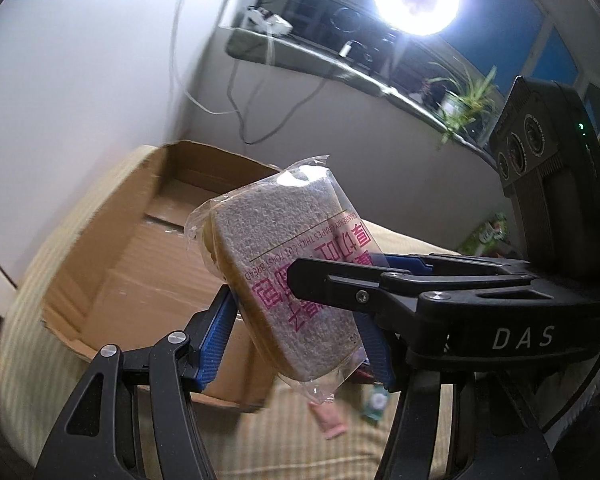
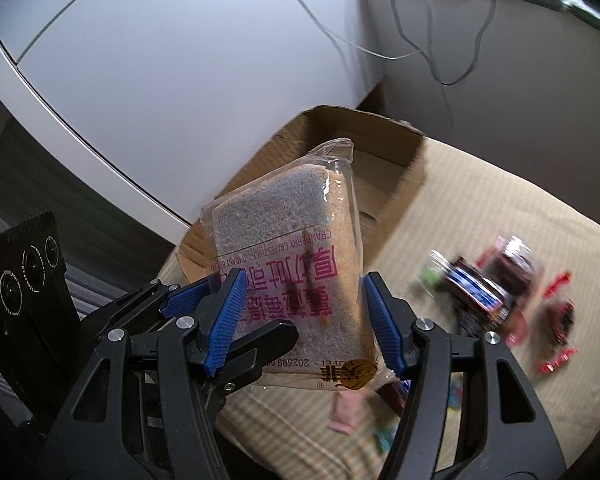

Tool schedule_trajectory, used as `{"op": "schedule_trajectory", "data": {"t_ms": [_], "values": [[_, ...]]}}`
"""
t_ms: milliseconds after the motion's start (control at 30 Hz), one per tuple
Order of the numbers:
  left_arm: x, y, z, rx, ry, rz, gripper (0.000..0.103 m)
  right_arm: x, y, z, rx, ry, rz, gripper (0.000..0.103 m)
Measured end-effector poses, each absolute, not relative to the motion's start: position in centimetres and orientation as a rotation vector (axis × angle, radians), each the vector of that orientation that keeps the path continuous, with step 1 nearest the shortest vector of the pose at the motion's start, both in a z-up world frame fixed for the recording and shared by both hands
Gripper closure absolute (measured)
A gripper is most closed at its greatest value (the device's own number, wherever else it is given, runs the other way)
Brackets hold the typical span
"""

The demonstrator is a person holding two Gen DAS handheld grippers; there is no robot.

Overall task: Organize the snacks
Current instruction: 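Carry the bread loaf with the right gripper into the cardboard box and release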

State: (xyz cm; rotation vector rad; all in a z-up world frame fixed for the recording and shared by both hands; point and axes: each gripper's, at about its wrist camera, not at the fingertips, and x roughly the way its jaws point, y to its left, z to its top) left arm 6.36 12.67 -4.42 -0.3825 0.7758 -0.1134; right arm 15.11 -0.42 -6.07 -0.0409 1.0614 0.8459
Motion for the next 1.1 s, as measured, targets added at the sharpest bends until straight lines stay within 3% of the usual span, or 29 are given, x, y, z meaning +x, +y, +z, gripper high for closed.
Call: {"op": "schedule_trajectory", "data": {"t_ms": [500, 1100], "values": [[8.3, 18.8, -7.9, -0.437, 0.834, -0.022, 0.044, 17.2, 6.7, -9.4, -0.075, 1.141, 0.912, 0.040], [9.6, 18.3, -8.4, -0.391, 0.859, 0.038, 0.046, 16.9, 8.3, -9.8, -0.161, 1.116, 0.874, 0.040]]}}
